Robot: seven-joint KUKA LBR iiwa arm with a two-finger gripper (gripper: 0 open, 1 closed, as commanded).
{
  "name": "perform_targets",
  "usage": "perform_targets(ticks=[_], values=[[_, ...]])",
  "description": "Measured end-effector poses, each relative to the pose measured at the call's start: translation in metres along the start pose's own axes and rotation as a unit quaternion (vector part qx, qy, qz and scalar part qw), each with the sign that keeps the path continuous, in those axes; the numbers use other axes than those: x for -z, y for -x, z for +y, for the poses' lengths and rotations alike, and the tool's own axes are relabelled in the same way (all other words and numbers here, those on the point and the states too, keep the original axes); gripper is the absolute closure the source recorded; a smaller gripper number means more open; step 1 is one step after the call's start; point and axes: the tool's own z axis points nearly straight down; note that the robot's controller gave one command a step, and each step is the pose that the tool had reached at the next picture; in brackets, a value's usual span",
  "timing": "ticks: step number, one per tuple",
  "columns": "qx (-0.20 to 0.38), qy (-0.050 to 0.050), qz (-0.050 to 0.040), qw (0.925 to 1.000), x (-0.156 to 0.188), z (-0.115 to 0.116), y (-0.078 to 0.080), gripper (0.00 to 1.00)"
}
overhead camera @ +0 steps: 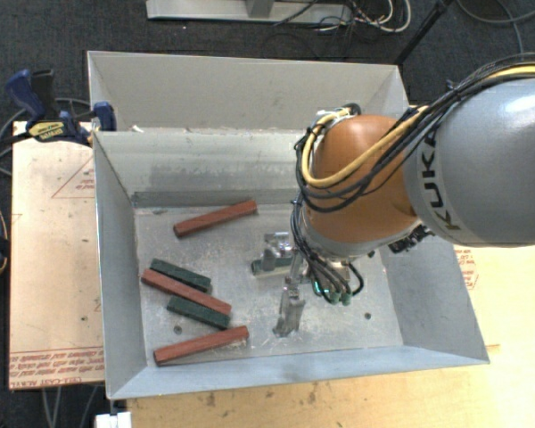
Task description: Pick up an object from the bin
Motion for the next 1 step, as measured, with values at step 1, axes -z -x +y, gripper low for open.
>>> perform_targets(ticks=[1], values=[[-0.008, 0.0, -0.0013, 1.0, -0.0491, 0.0243, 0.0044, 0.0]])
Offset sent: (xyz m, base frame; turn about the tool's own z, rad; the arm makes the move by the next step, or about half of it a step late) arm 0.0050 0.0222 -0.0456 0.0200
